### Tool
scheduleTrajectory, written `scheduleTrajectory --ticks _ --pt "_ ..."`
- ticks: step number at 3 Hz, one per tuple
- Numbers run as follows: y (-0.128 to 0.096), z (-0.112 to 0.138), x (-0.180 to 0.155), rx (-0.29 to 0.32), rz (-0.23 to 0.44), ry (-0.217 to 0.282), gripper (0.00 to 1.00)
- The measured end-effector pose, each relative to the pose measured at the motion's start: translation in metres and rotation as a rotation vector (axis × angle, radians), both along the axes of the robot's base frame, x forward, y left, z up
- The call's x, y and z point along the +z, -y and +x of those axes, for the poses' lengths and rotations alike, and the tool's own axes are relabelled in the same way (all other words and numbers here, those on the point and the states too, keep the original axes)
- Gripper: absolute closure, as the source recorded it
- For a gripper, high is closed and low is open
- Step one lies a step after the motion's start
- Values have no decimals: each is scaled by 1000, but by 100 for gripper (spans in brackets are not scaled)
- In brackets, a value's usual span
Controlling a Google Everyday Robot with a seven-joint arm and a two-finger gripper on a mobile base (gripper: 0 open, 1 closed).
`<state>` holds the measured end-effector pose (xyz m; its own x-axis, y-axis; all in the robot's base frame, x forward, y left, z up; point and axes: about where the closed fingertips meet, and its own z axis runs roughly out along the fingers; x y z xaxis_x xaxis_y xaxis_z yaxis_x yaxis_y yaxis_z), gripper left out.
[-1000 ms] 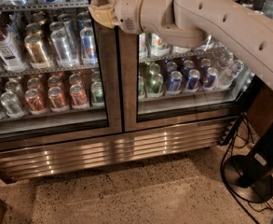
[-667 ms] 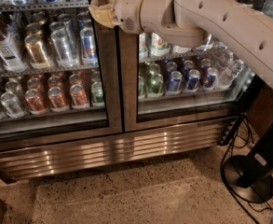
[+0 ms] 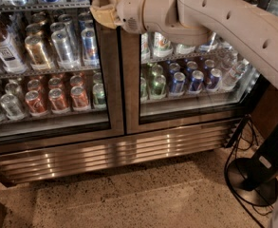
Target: Open left fridge door
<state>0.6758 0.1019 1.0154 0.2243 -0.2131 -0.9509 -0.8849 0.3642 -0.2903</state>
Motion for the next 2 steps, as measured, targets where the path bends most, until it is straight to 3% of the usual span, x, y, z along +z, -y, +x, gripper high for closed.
scheduleTrajectory --ticks 2 --pt "-1 -2 0 14 -4 -4 100"
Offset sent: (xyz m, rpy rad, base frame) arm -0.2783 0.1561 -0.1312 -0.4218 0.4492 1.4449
